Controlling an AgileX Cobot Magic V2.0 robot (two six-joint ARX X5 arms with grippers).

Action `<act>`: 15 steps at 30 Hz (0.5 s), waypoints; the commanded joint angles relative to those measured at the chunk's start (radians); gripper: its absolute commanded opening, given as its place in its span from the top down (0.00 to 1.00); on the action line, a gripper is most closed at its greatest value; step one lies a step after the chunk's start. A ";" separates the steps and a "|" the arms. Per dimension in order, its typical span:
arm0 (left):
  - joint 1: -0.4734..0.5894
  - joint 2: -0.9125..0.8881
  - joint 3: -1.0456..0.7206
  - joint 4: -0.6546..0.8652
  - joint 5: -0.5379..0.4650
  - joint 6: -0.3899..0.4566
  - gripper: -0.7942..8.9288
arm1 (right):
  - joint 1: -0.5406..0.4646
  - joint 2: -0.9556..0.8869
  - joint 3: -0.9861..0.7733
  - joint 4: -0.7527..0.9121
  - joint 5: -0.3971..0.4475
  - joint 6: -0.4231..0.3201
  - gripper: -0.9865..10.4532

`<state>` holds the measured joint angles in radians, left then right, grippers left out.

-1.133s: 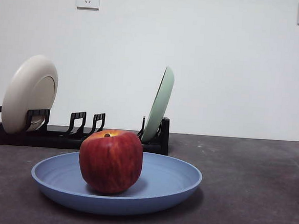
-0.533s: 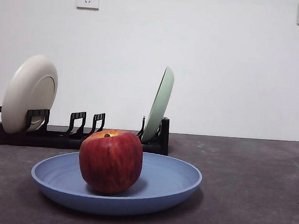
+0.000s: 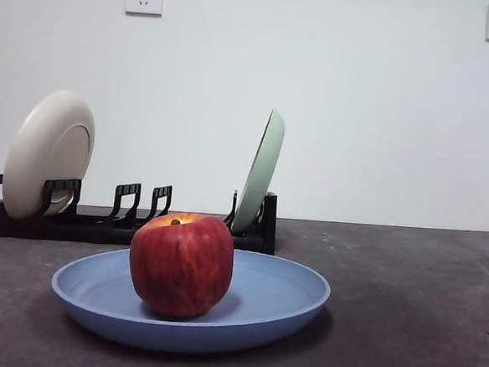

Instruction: Take the blue plate from the plate rack,put the plate on the table,take the apple from the table,put the apple in the plate

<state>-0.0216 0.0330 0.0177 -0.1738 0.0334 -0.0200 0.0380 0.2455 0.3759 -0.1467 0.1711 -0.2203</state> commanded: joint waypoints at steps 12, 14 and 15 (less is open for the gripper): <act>0.003 0.000 -0.010 0.009 0.000 -0.007 0.92 | -0.054 -0.209 -0.362 0.129 -0.022 0.179 0.91; 0.003 0.000 -0.010 0.008 0.000 -0.007 0.92 | -0.054 -0.240 -0.362 0.068 -0.023 0.167 0.91; 0.003 0.000 -0.010 0.010 0.000 -0.007 0.92 | -0.054 -0.238 -0.362 0.057 -0.019 0.167 0.91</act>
<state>-0.0216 0.0330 0.0177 -0.1722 0.0334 -0.0200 -0.0154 0.0116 0.0212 -0.0967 0.1501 -0.0715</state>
